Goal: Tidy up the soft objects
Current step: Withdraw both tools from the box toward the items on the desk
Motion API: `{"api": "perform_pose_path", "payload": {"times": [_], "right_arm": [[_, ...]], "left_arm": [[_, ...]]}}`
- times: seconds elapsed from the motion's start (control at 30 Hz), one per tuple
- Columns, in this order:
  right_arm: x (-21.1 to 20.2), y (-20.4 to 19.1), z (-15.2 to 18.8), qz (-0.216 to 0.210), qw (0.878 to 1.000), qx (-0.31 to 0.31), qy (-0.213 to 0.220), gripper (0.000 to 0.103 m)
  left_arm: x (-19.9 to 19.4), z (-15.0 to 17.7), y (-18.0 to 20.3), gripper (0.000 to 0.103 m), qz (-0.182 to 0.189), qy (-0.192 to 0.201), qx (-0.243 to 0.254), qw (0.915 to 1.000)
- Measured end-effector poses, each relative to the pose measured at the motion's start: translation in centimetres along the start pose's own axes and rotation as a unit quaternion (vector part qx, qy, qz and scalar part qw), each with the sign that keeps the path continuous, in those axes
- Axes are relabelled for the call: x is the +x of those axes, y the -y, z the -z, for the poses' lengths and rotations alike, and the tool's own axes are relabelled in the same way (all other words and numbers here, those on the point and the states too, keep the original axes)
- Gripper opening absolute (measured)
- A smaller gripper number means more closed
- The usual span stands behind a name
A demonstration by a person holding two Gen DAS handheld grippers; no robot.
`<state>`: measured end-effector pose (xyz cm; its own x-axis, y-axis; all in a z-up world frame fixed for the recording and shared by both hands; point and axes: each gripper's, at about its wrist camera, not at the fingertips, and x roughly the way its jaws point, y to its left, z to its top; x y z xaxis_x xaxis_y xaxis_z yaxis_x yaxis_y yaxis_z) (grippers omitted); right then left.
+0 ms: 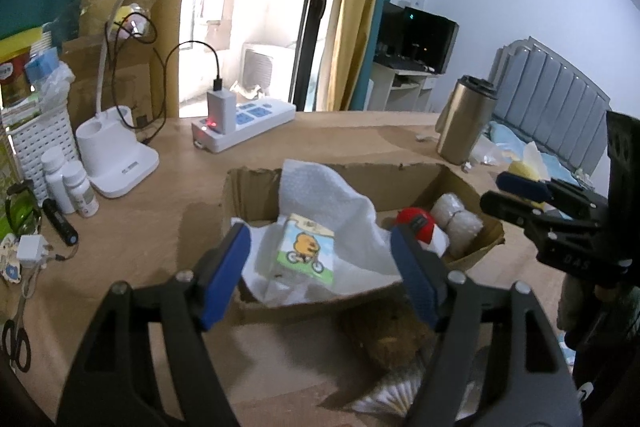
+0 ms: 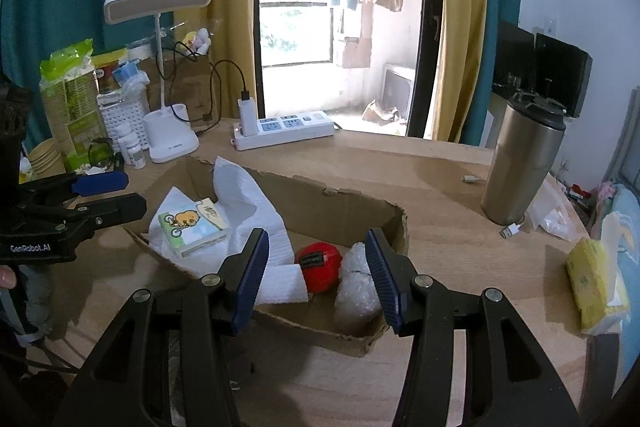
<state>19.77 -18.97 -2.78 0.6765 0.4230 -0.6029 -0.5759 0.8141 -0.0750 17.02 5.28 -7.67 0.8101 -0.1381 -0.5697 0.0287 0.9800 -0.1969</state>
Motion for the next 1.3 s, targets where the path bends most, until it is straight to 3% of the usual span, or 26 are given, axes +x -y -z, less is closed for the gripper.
{"api": "perform_pose_path", "payload": {"times": [0.33, 0.73, 1.03, 1.3], "right_arm": [[-1.7, -0.9, 1.2, -0.011, 1.000, 0.000, 0.001, 0.053], [-1.8, -1.0, 3.4, -0.018, 0.999, 0.016, -0.021, 0.053], [-1.0, -2.3, 5.3, -0.051, 0.998, 0.010, -0.047, 0.053], [1.0, -3.3, 6.6, -0.080, 0.993, 0.021, -0.083, 0.053]], "left_arm": [[-2.2, 1.5, -1.4, 0.074, -0.010, 0.006, -0.021, 0.9997], [-3.4, 4.0, -2.0, 0.074, 0.003, 0.003, -0.043, 0.9991], [-2.1, 6.4, -0.9, 0.074, 0.015, -0.031, -0.038, 0.9987], [-2.1, 7.2, -0.9, 0.074, 0.012, -0.036, -0.042, 0.9984]]}}
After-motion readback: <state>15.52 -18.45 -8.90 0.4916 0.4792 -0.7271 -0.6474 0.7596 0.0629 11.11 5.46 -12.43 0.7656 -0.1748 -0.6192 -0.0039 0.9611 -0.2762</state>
